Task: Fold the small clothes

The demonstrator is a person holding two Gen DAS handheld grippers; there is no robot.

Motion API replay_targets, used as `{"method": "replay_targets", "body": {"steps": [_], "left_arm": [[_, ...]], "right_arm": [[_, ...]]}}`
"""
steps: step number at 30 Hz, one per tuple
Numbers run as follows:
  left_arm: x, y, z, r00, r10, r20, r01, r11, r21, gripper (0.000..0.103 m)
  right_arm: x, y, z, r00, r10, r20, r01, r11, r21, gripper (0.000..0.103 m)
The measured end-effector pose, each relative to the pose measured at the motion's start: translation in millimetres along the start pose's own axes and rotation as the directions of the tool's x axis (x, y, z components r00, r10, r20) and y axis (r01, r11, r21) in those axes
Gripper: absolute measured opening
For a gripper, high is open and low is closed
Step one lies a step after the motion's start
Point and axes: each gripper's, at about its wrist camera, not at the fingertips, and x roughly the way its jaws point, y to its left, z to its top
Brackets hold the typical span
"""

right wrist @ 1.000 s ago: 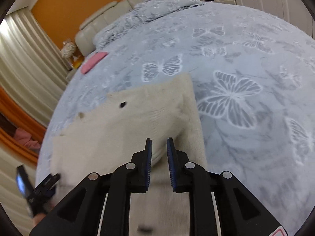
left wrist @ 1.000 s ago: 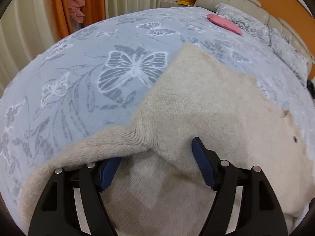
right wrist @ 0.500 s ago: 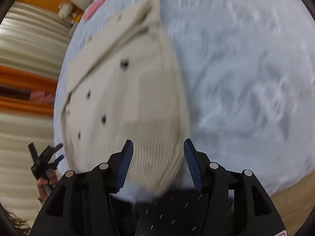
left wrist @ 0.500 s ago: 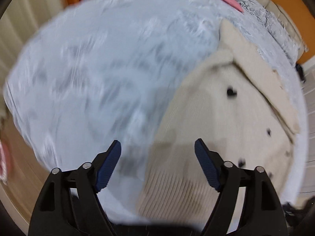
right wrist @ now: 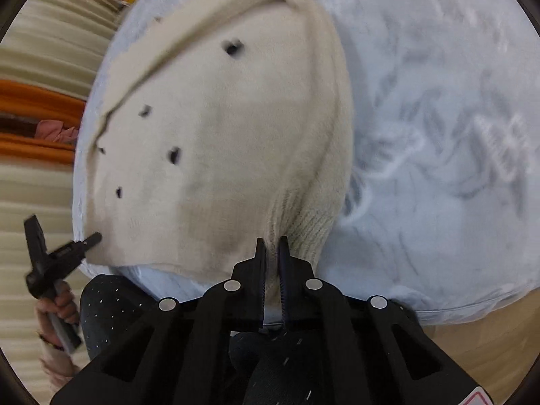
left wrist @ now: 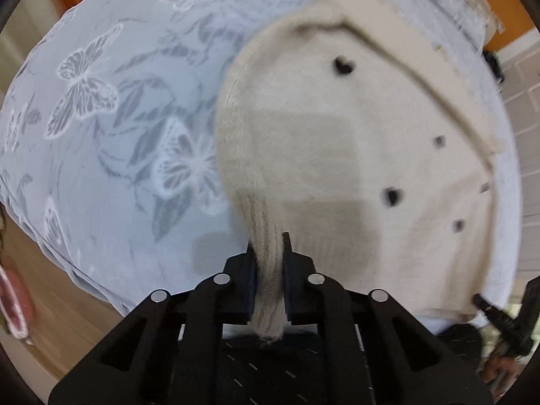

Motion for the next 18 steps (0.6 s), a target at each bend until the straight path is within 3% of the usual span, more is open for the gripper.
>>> {"method": "replay_targets", "body": {"steps": [5,10,14,18], "left_arm": [[-77,-23,-1,0.985,-0.091,0.146,0.081,0.994,0.074,0.008],[-146,-31,-8,0.954,-0.159,0.253,0.134,0.985,0.113,0.007],[-163,-17,-29,0.953,-0.177,0.245,0.155,0.982,0.105,0.005],[-160,-2,-70,0.968,-0.167,0.187,0.152,0.984,0.092,0.005]], "right_arm": [[-73,10,-7,0.984,0.038,0.174,-0.033,0.999,-0.028,0.006],[-124,1,-21,0.960,0.059,0.272,-0.053,0.998,-0.029,0.003],[-139,-5,-40,0.957,0.055,0.285,-0.051,0.998,-0.023,0.003],[-146,-15,-71,0.966,0.038,0.255,-0.032,0.999,-0.026,0.003]]}}
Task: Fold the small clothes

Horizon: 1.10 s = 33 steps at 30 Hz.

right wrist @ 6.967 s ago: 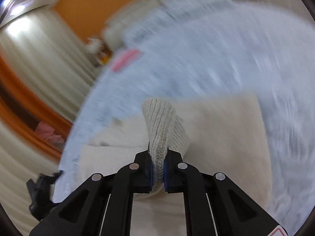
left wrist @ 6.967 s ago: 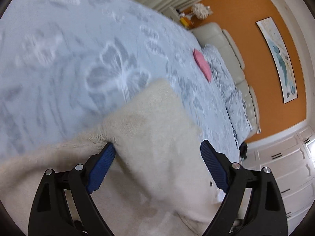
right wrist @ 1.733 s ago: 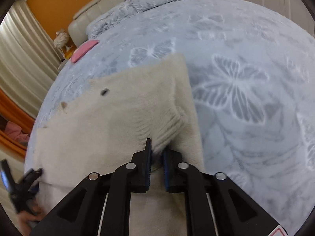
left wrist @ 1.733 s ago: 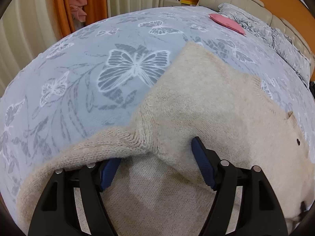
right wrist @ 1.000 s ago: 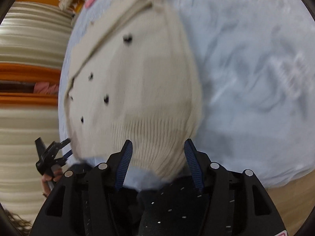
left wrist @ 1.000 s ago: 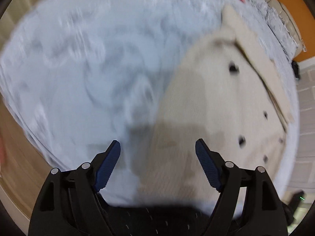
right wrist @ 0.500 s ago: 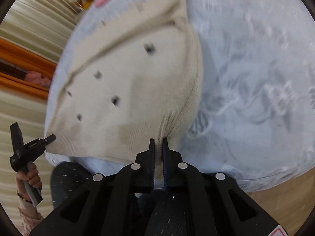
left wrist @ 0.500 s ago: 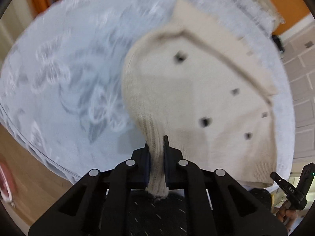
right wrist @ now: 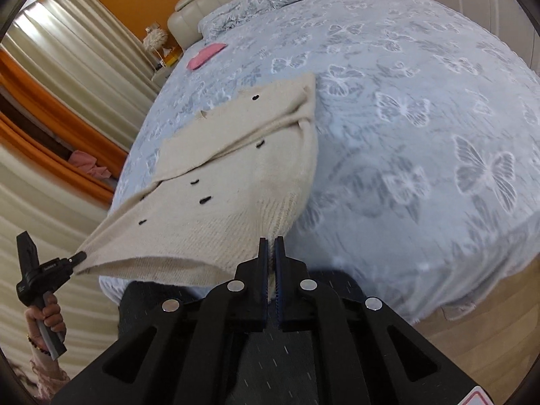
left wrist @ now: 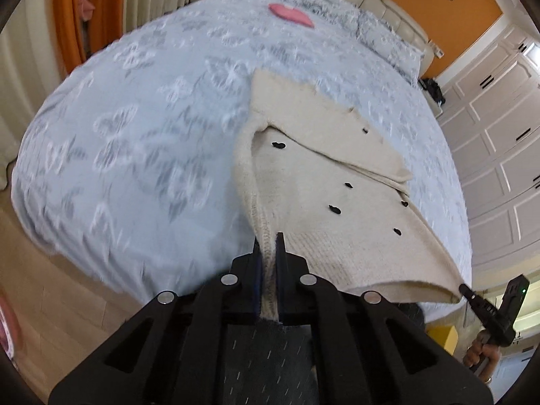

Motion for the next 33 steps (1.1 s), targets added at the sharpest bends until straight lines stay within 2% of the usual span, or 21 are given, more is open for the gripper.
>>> {"method": "replay_targets", "body": {"steps": [4,7,10,12,15,16,18,21,24,28,31,33], "left_arm": [[-5,4,-38,0.999,-0.019,-0.043,0.017,0.999,-0.031,0.004],[-21,1,-61,0.999,-0.028,-0.033,0.027,0.999,-0.031,0.004],[-45,-4,-70,0.998,-0.065,-0.007,0.065,0.997,-0.049,0.004],[-62,-10,-66,0.996,-0.091,0.025,0.092,0.994,-0.051,0.004],[-83,-24,-40,0.988,-0.115,0.106,0.118,0.993,-0.024,0.004],[-88,-30,-22,0.982,-0.129,0.141,0.132,0.991,-0.012,0.004],[-87,-39,4,0.975,-0.127,0.180,0.129,0.992,-0.001,0.004],[-69,-52,59,0.967,-0.080,0.241,0.081,0.997,0.007,0.004],[-22,-65,120,0.969,-0.016,0.247,0.022,1.000,-0.020,0.004],[49,-77,174,0.967,0.122,0.226,-0.119,0.993,-0.025,0.005],[114,-73,202,0.968,0.191,0.161,-0.183,0.981,-0.064,0.005],[150,-70,211,0.961,0.244,0.131,-0.236,0.969,-0.068,0.005]], "right_arm": [[-5,-7,-33,0.998,-0.007,-0.056,0.006,1.000,-0.006,0.003],[-21,-9,-54,0.998,0.007,-0.067,-0.007,1.000,0.002,0.003],[-49,-5,-59,0.998,0.052,-0.037,-0.051,0.999,0.019,0.003],[-70,1,-49,0.997,0.082,0.016,-0.082,0.997,0.013,0.003],[-90,7,-15,0.984,0.138,0.109,-0.139,0.990,0.006,0.003],[-91,8,2,0.977,0.156,0.142,-0.159,0.987,0.004,0.003],[-86,5,33,0.965,0.180,0.191,-0.184,0.983,0.002,0.003],[-57,-4,88,0.953,0.179,0.246,-0.192,0.981,0.031,0.003],[-13,-15,140,0.947,0.192,0.256,-0.222,0.971,0.091,0.003],[67,-35,195,0.961,0.169,0.218,-0.215,0.954,0.209,0.003],[125,-54,217,0.976,0.129,0.176,-0.176,0.942,0.285,0.003],[165,-63,225,0.984,0.109,0.141,-0.148,0.939,0.311,0.003]]}}
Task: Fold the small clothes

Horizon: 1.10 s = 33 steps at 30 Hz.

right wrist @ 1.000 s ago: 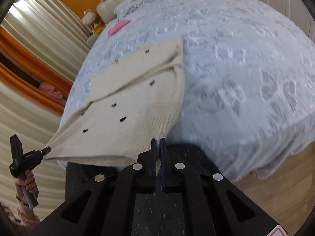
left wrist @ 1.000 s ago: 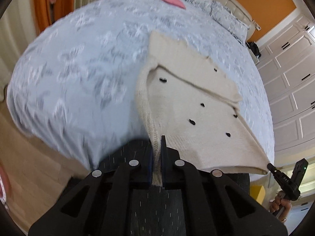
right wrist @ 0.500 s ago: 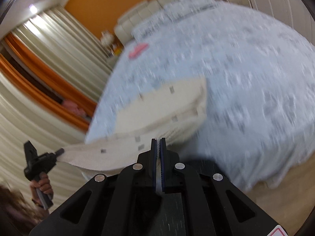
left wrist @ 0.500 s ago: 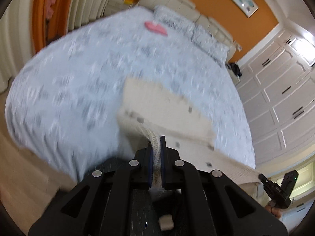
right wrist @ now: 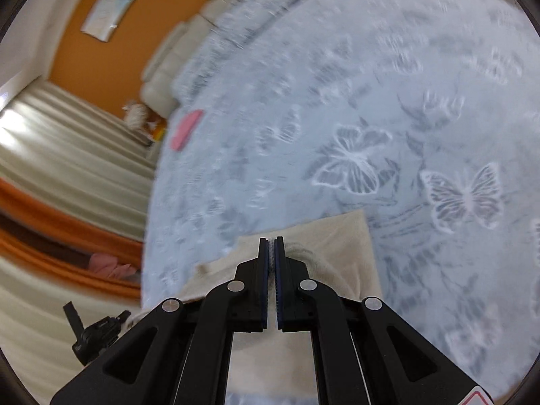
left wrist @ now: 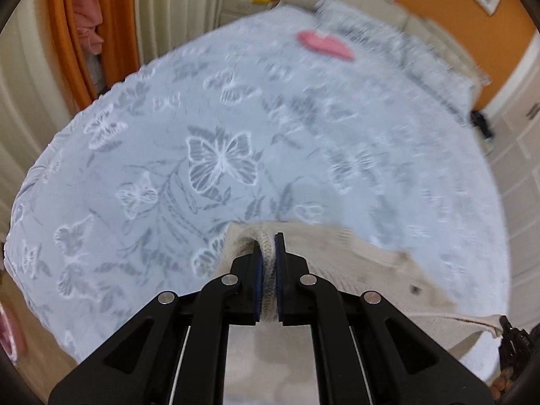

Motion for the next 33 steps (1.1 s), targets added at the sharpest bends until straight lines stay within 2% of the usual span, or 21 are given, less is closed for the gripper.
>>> {"method": "replay_targets", "body": {"steps": [3,4,6,8,9,10,12,14,16,18,23,25,27,31,33], "left_arm": [[56,-9,-1,0.996,0.078,-0.037,-0.076,0.996,0.045,0.007],[72,-12,-4,0.995,0.089,-0.039,-0.087,0.994,0.065,0.009],[86,-16,-9,0.993,0.119,-0.025,-0.116,0.988,0.105,0.013],[88,-23,-17,0.991,0.134,0.008,-0.133,0.976,0.174,0.016],[87,-25,-19,0.990,0.140,0.021,-0.141,0.971,0.194,0.021],[81,-30,-25,0.985,0.162,0.060,-0.171,0.958,0.229,0.033],[67,-36,-35,0.978,0.170,0.118,-0.197,0.941,0.275,0.044],[58,-40,-41,0.977,0.163,0.139,-0.199,0.928,0.314,0.044],[48,-42,-48,0.978,0.153,0.139,-0.192,0.920,0.341,0.046],[41,-43,-53,0.980,0.147,0.132,-0.185,0.920,0.346,0.050],[29,-38,-64,0.981,0.147,0.128,-0.184,0.914,0.363,0.053],[26,-33,-70,0.987,0.125,0.101,-0.154,0.916,0.370,0.055],[23,-27,-78,0.990,0.113,0.088,-0.138,0.919,0.370,0.064],[40,-14,-99,0.991,0.131,0.012,-0.126,0.917,0.380,0.067],[53,-7,-106,0.989,0.147,-0.022,-0.129,0.921,0.369,0.067]], "right_arm": [[40,-14,3,0.999,-0.042,-0.016,0.042,0.999,-0.004,0.007],[42,-16,3,0.998,-0.069,0.005,0.069,0.998,-0.013,0.012],[36,-17,1,0.994,-0.092,0.062,0.096,0.994,-0.052,0.014],[26,-15,-3,0.991,-0.086,0.100,0.095,0.991,-0.092,0.031],[19,-12,-8,0.988,-0.094,0.121,0.110,0.985,-0.132,0.033],[13,-7,-13,0.985,-0.108,0.136,0.132,0.974,-0.181,0.033],[8,3,-25,0.979,-0.136,0.150,0.173,0.947,-0.272,0.037],[8,11,-36,0.975,-0.167,0.145,0.207,0.919,-0.336,0.050],[12,18,-46,0.971,-0.194,0.141,0.235,0.885,-0.401,0.051],[19,21,-49,0.969,-0.211,0.129,0.246,0.872,-0.423,0.051],[24,20,-47,0.964,-0.234,0.123,0.265,0.870,-0.415,0.051],[21,20,-50,0.962,-0.241,0.127,0.272,0.868,-0.416,0.051],[20,16,-51,0.961,-0.248,0.122,0.276,0.867,-0.415,0.052],[30,0,-50,0.956,-0.277,0.098,0.293,0.876,-0.383,0.054],[37,-5,-46,0.961,-0.264,0.080,0.275,0.891,-0.361,0.054]]}}
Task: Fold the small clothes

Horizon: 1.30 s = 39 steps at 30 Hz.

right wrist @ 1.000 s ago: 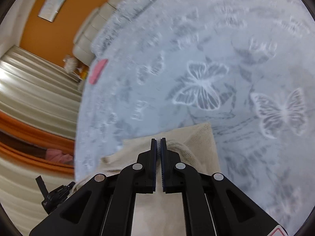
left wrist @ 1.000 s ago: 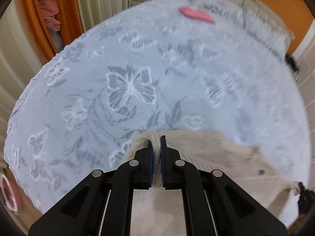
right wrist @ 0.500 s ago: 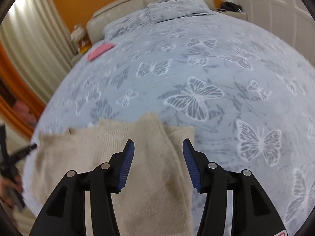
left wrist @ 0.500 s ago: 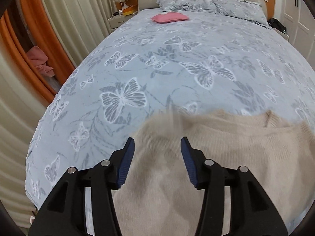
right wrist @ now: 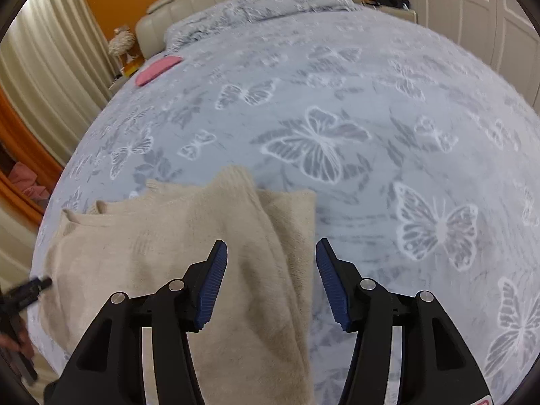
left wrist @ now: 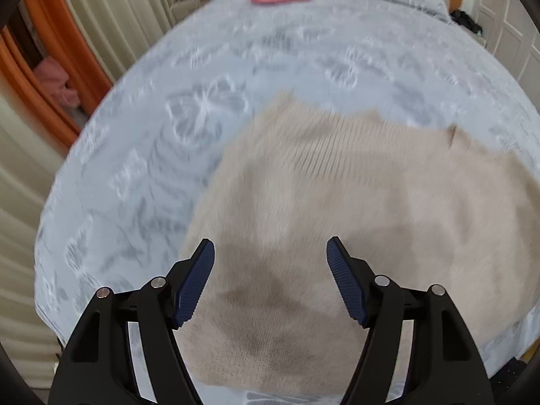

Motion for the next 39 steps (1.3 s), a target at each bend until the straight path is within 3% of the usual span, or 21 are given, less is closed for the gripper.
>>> {"method": "replay_targets", "body": {"steps": [4,6,7,8,11,13,15,16,20,24,29,33,34,35,36,39], "left_arm": [[15,6,-5,1.000,-0.021,-0.019,0.020,0.999,-0.049,0.067],[16,6,-2,0.999,-0.035,-0.012,0.034,0.997,-0.064,0.067],[17,7,0,0.999,-0.040,-0.011,0.039,0.997,-0.066,0.067],[19,6,2,0.999,-0.040,-0.013,0.039,0.997,-0.065,0.067],[15,8,4,0.999,-0.045,-0.005,0.045,0.997,-0.062,0.067],[14,9,4,0.999,-0.045,0.004,0.045,0.998,-0.050,0.067],[25,9,3,0.999,-0.034,-0.019,0.033,0.999,-0.039,0.067],[30,7,2,0.999,-0.035,-0.031,0.034,0.999,-0.041,0.067],[23,3,-2,0.999,-0.030,-0.017,0.029,0.998,-0.047,0.067],[2,2,-12,0.998,-0.063,-0.021,0.062,0.997,-0.055,0.067],[-30,-9,-36,0.999,-0.035,-0.005,0.035,0.999,-0.009,0.067],[-35,-14,-54,0.999,-0.022,-0.048,0.022,1.000,0.000,0.067],[-34,-15,-59,0.998,-0.021,-0.063,0.021,1.000,-0.001,0.067],[-33,-16,-63,0.997,-0.020,-0.076,0.020,1.000,-0.002,0.067],[-31,-17,-67,0.995,-0.019,-0.096,0.019,1.000,-0.001,0.067],[-23,-15,-75,0.988,-0.033,-0.154,0.032,0.999,-0.011,0.066]], "right_arm": [[15,7,8,0.998,0.047,-0.032,-0.047,0.999,0.008,0.054],[32,12,8,0.992,0.074,-0.104,-0.074,0.997,0.006,0.050],[40,13,7,0.986,0.083,-0.148,-0.082,0.997,0.011,0.008],[41,13,6,0.984,0.083,-0.158,-0.081,0.997,0.017,0.008],[-3,6,6,0.993,0.117,-0.013,-0.116,0.992,0.051,0.008],[-4,-4,1,0.994,0.107,0.012,-0.108,0.991,0.075,0.008],[34,-12,-11,0.993,0.023,-0.113,-0.017,0.999,0.050,0.008],[40,-11,-15,0.993,0.008,-0.120,-0.005,1.000,0.025,0.009],[-12,4,-13,0.999,0.051,-0.013,-0.050,0.998,0.044,0.022],[-52,4,-36,0.999,0.048,-0.005,-0.048,0.999,0.024,0.038],[-59,0,-91,0.989,0.026,-0.145,-0.024,1.000,0.016,0.055],[-35,-4,-111,0.966,0.037,-0.257,-0.022,0.998,0.058,0.056],[-32,-5,-113,0.962,0.039,-0.269,-0.020,0.997,0.072,0.052],[-31,-5,-113,0.961,0.039,-0.272,-0.020,0.997,0.072,0.024],[-34,-5,-111,0.961,0.037,-0.274,-0.017,0.997,0.075,0.007],[-58,-8,-103,0.975,0.033,-0.221,-0.019,0.998,0.064,0.007]]}}
